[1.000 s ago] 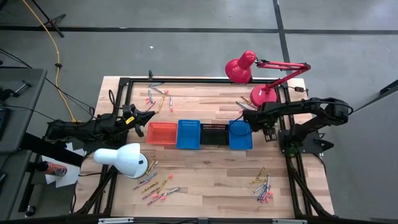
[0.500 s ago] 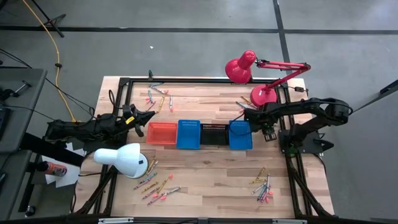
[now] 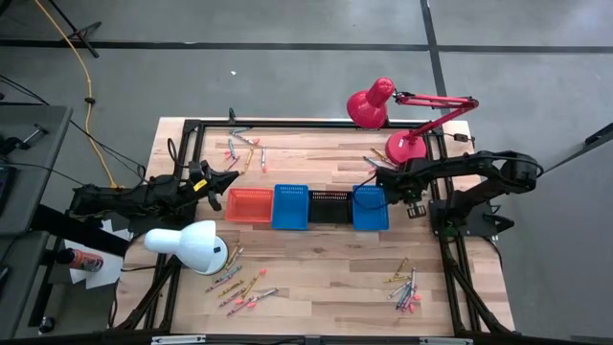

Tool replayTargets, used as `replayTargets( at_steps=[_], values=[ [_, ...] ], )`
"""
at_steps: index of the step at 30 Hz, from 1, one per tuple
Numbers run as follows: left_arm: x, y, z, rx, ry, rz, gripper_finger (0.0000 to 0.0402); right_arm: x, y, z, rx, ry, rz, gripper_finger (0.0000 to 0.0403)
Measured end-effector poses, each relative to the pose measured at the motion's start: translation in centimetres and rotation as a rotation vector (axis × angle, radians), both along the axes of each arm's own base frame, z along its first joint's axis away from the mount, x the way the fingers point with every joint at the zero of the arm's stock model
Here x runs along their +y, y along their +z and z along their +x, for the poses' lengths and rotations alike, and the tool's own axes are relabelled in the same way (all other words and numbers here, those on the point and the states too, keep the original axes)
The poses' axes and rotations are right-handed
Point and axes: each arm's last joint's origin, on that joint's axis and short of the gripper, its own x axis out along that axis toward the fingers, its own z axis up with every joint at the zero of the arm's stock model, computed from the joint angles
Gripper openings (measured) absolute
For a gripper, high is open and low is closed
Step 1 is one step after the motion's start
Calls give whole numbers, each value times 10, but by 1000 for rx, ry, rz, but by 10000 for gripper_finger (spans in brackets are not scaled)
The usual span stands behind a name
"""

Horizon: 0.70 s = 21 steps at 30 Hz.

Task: Sort crayons
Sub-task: Put the white crayon into the left blue bin

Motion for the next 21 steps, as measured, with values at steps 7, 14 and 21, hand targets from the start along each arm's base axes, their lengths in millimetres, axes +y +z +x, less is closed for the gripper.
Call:
replayTargets(
  at_steps=[7,14,21],
  values=[
    [0,0,0,-1,0,0,1,-3,18,6,40,3,-14,7],
    [0,0,0,-1,0,0,1,-9,80,28,-138,-33,-31,2],
    [0,0,0,0,0,0,1,-1,150,33,-584,-364,23,1]
  ],
)
